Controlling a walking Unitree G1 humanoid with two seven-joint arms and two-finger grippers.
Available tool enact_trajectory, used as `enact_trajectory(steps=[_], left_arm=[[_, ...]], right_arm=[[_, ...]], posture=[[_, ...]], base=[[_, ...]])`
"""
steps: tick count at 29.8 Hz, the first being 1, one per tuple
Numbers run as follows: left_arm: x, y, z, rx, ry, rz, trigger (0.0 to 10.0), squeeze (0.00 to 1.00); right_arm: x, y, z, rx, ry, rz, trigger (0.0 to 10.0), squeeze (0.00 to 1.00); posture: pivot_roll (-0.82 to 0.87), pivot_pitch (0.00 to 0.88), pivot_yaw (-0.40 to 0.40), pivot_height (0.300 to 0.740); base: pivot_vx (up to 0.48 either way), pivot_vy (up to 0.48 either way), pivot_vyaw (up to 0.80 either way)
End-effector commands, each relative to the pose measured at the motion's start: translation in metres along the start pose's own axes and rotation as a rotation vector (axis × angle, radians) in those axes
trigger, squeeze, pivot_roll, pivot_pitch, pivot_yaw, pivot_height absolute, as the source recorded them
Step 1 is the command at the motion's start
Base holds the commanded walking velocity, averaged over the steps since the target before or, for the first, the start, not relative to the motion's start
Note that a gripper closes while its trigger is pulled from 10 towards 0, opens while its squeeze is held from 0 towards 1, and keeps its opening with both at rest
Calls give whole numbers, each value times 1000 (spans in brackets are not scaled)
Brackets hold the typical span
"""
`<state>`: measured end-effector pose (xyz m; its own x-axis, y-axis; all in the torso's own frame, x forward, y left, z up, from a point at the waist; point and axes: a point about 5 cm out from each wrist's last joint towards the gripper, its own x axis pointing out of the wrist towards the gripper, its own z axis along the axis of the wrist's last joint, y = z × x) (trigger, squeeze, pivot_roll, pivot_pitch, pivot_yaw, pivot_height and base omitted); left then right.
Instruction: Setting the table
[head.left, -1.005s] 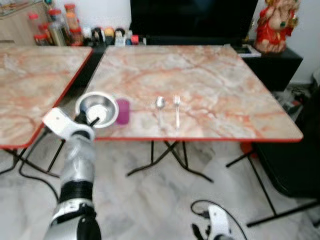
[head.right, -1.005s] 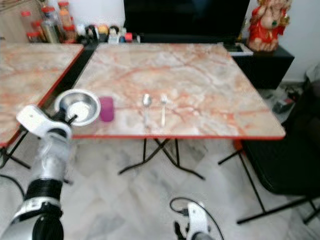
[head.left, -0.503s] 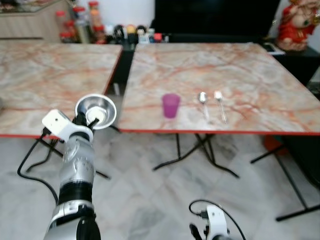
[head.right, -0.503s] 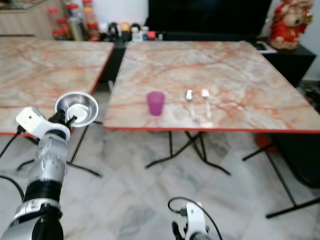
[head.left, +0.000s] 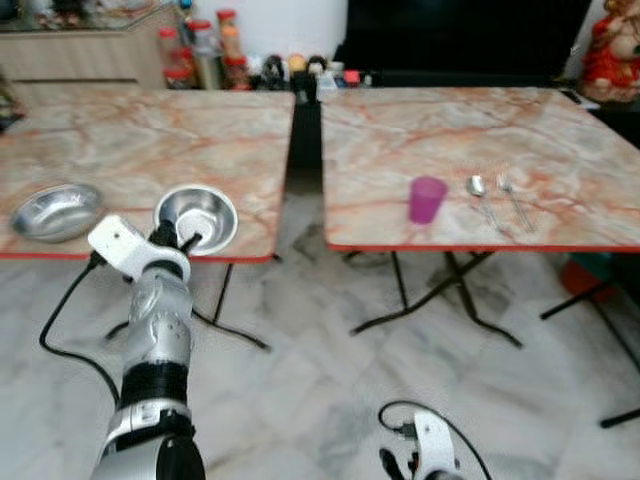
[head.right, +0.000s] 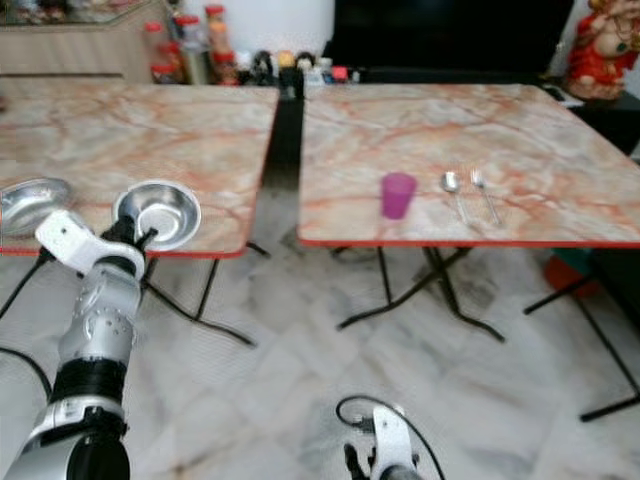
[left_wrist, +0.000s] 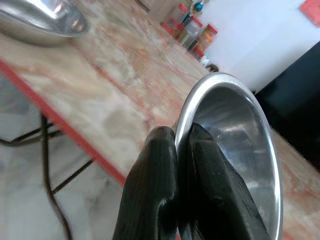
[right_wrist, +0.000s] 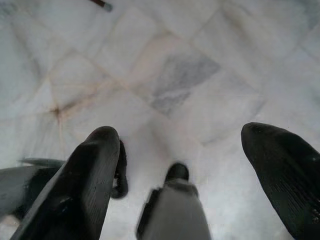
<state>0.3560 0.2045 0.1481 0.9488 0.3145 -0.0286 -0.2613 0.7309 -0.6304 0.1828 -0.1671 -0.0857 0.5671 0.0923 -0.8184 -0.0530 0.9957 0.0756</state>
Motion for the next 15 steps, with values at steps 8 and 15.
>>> enact_trajectory(steps=[8,15], left_arm=[[0,-5,1,-1,-3,-8,10000,0],[0,-6,2,2,-10,-7,10000,0]], right_arm=[[0,-2,1,8,-4,-7,10000,0],[0,-2,2,4,-4,-3,10000,0]], posture=[[49,0,-10,740],[51,0,-11,740]], base=[[0,480,0],[0,480,0]])
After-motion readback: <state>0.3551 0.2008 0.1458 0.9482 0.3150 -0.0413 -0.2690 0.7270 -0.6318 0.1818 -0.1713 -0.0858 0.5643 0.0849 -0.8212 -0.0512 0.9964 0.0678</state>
